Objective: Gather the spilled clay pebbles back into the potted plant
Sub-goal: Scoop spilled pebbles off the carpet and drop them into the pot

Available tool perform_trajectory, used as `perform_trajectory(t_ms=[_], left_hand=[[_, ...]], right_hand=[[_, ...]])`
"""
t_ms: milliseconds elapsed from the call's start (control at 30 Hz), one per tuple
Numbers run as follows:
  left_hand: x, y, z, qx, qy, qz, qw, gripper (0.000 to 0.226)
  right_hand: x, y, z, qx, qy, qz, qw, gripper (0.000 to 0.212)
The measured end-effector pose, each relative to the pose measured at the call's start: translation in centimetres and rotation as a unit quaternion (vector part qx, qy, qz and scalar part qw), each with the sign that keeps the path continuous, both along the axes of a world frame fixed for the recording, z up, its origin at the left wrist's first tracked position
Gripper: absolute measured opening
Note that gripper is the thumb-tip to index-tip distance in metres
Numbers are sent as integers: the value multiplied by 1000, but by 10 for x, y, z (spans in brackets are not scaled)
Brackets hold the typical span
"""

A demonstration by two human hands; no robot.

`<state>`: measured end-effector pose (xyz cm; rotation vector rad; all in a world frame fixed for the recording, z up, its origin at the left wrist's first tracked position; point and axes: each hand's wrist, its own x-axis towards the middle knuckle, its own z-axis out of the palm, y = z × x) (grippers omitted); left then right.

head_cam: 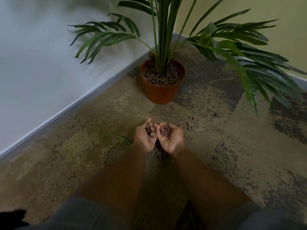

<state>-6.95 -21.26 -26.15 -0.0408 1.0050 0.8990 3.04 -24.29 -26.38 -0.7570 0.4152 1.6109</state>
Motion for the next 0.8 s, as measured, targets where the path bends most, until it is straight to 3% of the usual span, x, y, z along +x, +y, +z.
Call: perform_trajectory(t_ms=[133, 300, 433, 600, 800], left_hand=[[-1, -1, 2, -2, -20, 46, 999, 17], [4, 1, 10, 2, -26, 66, 997, 32], [8, 3, 13, 14, -12, 85, 996, 32], [8, 2, 15, 24, -2, 96, 995, 34], [14, 3, 24, 35, -36, 145, 988, 38]], right_hand=[[-1, 1, 8, 2, -31, -7, 999, 33], [-5, 3, 12, -15, -57, -42, 997, 35], [-9, 7, 16, -26, -65, -75, 995, 35], [-12, 10, 19, -22, -40, -82, 996, 43], [-20, 11, 27, 4, 21, -116, 993, 36]])
